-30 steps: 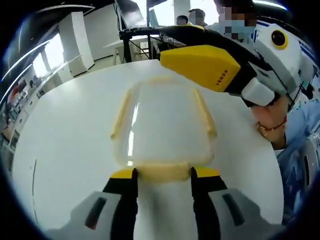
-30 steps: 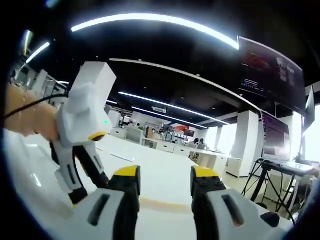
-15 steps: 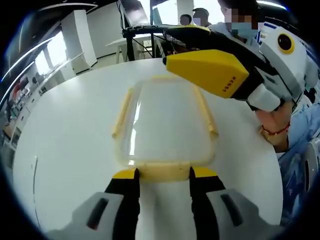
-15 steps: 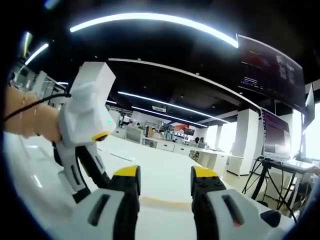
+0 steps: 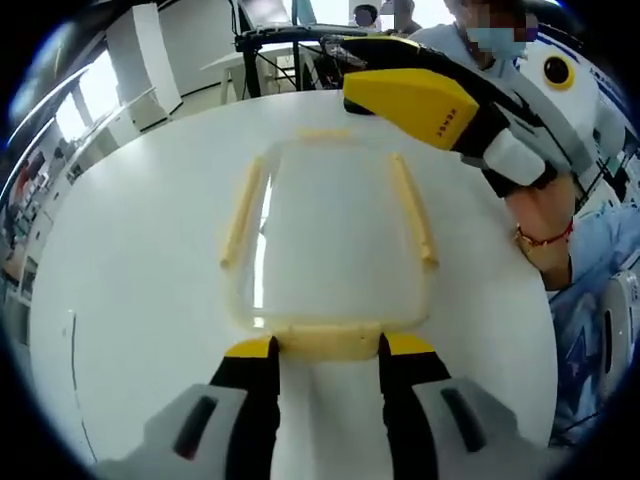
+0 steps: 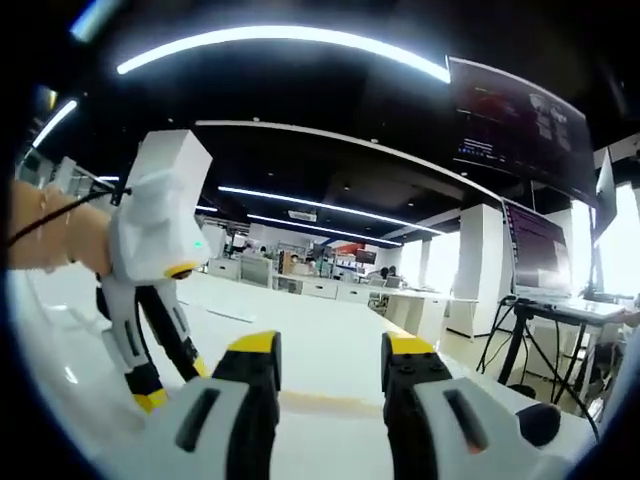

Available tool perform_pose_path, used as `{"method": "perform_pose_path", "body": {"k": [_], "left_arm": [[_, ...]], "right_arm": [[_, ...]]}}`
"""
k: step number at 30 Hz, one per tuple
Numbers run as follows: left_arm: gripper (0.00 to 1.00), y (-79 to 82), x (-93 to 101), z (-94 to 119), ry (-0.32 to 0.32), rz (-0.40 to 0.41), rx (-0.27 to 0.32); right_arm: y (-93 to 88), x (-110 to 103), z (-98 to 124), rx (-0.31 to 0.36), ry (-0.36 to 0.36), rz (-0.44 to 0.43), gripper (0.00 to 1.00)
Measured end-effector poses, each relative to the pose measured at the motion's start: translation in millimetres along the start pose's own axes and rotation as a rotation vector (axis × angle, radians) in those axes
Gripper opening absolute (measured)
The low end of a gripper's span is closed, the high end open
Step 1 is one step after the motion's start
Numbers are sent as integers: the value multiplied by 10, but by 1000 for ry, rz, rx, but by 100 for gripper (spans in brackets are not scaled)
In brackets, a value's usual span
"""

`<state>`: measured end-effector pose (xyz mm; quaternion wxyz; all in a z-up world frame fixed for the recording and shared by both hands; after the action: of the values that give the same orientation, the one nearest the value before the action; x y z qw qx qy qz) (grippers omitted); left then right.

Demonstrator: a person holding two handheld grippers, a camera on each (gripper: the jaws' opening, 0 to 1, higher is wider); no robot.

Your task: Snap each plastic latch of the storage box into its locked position after aligning the lid with the box until every specified latch is closed and the lid sits flush.

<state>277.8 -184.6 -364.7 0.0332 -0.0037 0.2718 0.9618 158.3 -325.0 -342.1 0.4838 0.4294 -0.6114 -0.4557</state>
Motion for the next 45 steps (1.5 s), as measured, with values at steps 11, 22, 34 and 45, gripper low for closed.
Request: {"method": "perform_pose_path", "body": {"k": [11, 22, 34, 45], "left_arm": [[39, -97, -34, 56, -18, -23, -58], [38, -143, -49, 103, -24, -28, -134], [39, -181, -49, 147, -33, -50, -173], [39, -196, -53, 166, -41, -63, -185]], "right_arm": [[108, 258, 0, 25, 0, -4, 39], [-50, 537, -158, -232, 292, 97, 35], [-116, 792, -343, -500, 570, 446, 38], [-133, 967, -308, -703, 883, 657, 40]]}}
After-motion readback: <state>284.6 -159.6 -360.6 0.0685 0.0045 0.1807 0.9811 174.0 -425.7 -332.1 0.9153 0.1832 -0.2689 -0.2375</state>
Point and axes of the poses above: the point that each gripper's makers call its tool centre point, and the gripper's own axes: z roughly backward along the fingers, x roughly to its right, y roughly out of its top, the point moved 10 cm from there along z, roughly backward along the fingers, and after that the axes turned 1 degree about y, right-handed, at the moved point
